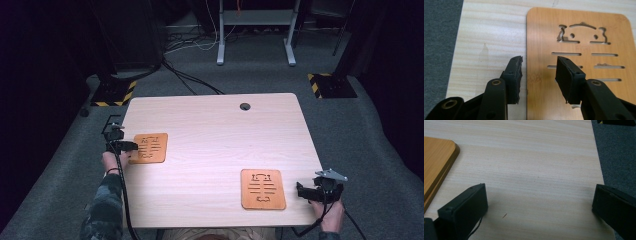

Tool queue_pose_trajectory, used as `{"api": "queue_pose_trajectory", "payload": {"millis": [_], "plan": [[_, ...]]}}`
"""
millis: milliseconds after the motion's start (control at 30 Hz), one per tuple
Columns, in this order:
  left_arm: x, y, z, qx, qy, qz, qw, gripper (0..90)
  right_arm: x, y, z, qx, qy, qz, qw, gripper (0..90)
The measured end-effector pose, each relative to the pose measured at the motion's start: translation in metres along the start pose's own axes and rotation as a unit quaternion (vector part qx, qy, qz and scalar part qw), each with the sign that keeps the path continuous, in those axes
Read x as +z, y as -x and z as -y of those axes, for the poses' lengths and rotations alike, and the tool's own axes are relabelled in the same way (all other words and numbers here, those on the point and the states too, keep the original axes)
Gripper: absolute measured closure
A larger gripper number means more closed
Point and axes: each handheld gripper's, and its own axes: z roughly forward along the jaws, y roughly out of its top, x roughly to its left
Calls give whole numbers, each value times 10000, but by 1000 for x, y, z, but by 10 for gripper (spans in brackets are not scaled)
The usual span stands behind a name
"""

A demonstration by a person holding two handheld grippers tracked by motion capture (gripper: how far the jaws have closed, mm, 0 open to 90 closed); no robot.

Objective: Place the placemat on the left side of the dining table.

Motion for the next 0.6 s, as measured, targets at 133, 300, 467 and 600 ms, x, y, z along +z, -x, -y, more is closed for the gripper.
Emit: {"api": "queue_pose_trajectory", "payload": {"millis": [133, 300, 467, 600], "plan": [[1, 0, 0, -30, 51, -4, 10000, 492, 0, 0, 0, 2, -1, 1, 10000, 0], [-2, 3, 1, -34, 57, -45, 10000, 426, 0, 0, 0, 4, 0, 0, 10000, 0], [3, 6, 4, 131, 18, -196, 9997, 396, 0, 0, 0, 3, -2, 1, 10000, 0], [4, 7, 3, 254, 72, -254, 9993, 380, 0, 0, 0, 6, -4, 1, 10000, 0]]}}
